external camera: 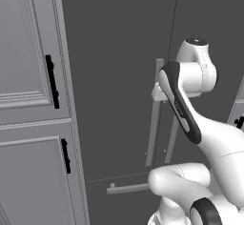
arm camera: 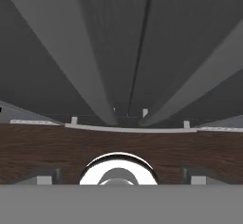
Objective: Grab a lemon wedge from the fridge and one ice cube from the ice bowl, and put them in the glass of lemonade.
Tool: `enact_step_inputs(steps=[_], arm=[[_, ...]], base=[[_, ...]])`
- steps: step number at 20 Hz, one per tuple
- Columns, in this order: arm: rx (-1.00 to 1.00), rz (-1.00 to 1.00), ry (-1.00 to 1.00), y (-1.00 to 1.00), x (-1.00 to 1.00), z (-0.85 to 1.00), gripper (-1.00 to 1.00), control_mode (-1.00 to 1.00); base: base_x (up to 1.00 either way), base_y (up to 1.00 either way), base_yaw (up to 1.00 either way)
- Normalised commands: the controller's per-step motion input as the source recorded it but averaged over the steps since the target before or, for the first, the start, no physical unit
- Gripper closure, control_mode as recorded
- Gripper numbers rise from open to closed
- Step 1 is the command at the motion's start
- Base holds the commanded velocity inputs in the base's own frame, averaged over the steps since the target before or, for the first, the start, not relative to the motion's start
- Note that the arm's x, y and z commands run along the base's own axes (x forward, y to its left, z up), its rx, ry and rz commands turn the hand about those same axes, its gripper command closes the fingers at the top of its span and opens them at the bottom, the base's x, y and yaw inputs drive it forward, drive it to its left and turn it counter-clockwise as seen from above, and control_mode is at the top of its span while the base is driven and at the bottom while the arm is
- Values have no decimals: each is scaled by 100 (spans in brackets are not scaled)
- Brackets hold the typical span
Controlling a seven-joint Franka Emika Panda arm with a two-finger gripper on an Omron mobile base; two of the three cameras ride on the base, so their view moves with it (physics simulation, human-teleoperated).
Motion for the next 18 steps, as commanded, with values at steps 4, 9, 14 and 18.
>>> enact_step_inputs(steps=[4, 9, 14, 18], arm=[[0, 0, 0, 0, -5, 0, -100, -100], [0, 0, 1, 0, -31, -22, -100, -100], [0, 6, 0, 0, -46, -34, -100, -100], [0, 8, -3, 0, -43, -18, -100, -100]], base=[[0, 0, 0], [0, 0, 0], [0, 0, 0], [0, 0, 0]])
